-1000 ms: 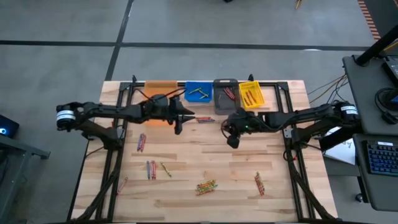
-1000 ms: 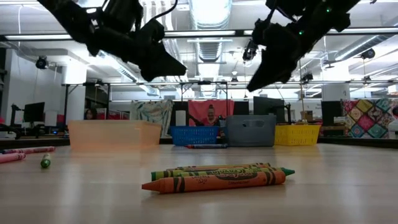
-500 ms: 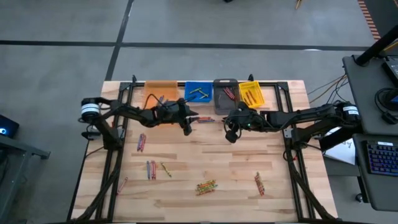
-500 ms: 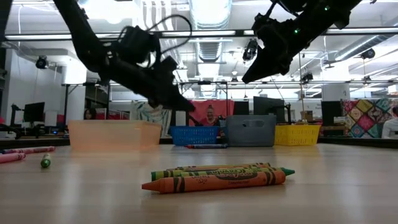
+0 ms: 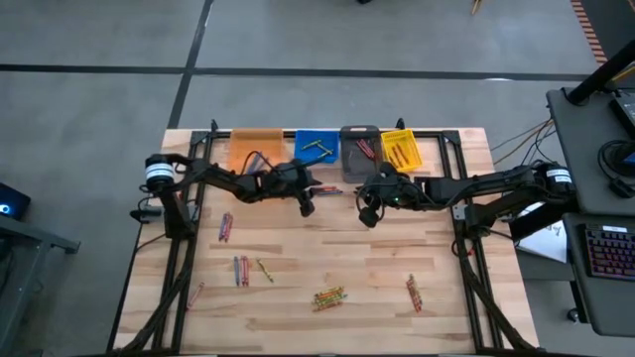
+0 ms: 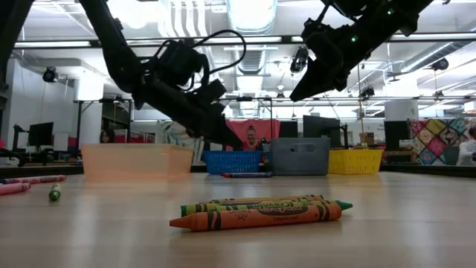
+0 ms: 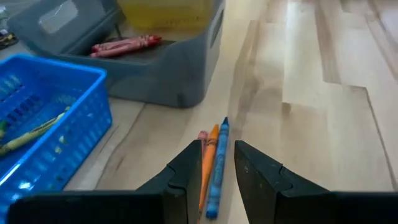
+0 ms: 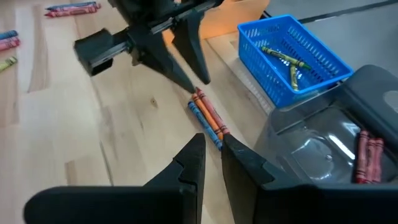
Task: Sort crayons
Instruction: Put the blue crayon into the orange bin, then put the green crayon into the blue bin
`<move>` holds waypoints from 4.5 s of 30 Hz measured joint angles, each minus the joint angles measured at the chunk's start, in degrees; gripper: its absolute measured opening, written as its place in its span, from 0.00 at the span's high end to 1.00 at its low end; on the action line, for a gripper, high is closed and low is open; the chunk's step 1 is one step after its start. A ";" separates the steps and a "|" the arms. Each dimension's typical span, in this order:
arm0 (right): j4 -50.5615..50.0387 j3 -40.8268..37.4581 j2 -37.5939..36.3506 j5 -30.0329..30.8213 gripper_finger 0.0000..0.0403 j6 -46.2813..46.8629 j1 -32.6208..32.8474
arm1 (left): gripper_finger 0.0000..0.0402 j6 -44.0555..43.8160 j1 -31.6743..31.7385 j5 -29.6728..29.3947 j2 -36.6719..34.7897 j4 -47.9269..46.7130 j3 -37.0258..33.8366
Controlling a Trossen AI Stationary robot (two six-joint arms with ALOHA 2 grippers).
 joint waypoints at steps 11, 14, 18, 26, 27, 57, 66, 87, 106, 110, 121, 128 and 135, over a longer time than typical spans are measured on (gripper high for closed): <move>-0.04 0.00 0.00 0.52 0.89 -0.64 -0.79 | 0.78 0.07 -0.62 0.07 6.62 -1.55 4.13; -0.04 0.00 0.00 0.49 0.89 -0.69 -0.79 | 0.75 0.09 -0.60 0.11 7.32 -3.47 5.22; -0.07 0.00 0.00 0.48 0.89 -0.69 -0.79 | 0.71 0.28 -0.58 0.02 7.84 -4.31 5.74; -0.12 0.00 0.00 0.43 0.89 -0.67 -0.79 | 0.68 2.75 -1.25 0.02 7.95 -4.65 5.61; -0.12 0.00 0.00 0.43 0.89 -0.67 -0.79 | 0.68 2.99 -1.46 0.04 7.95 -4.75 5.61; -0.44 -0.02 0.00 0.39 0.89 -0.01 -0.79 | 0.89 2.64 -2.98 -0.05 11.41 -6.55 6.46; -0.45 -0.02 0.00 0.37 0.89 -0.01 -0.78 | 0.99 2.92 -4.52 -0.60 9.22 -8.72 6.17; -0.47 -0.02 0.00 -1.37 0.89 -0.05 -0.74 | 1.00 4.14 7.64 -6.31 -32.76 -52.66 6.22; -0.46 -0.02 0.00 -1.38 0.89 -0.12 -0.76 | 1.00 -2.12 33.32 -7.48 -23.10 -68.28 7.35; -0.46 -0.02 0.02 -1.38 0.89 -0.05 -0.76 | 1.00 -2.02 33.30 -7.95 -17.41 -68.68 9.94; -0.46 -0.02 0.00 -1.38 0.89 -0.03 -0.76 | 0.90 -3.39 33.31 -15.52 -12.43 -71.59 14.27; -0.45 -0.02 0.00 -1.38 0.89 -0.01 -0.76 | 0.81 -3.39 33.26 -15.52 -12.42 -71.71 14.27; -0.45 -0.02 0.00 -1.38 0.89 1.05 -0.76 | 0.79 -3.37 31.39 -15.45 -13.93 -71.76 14.31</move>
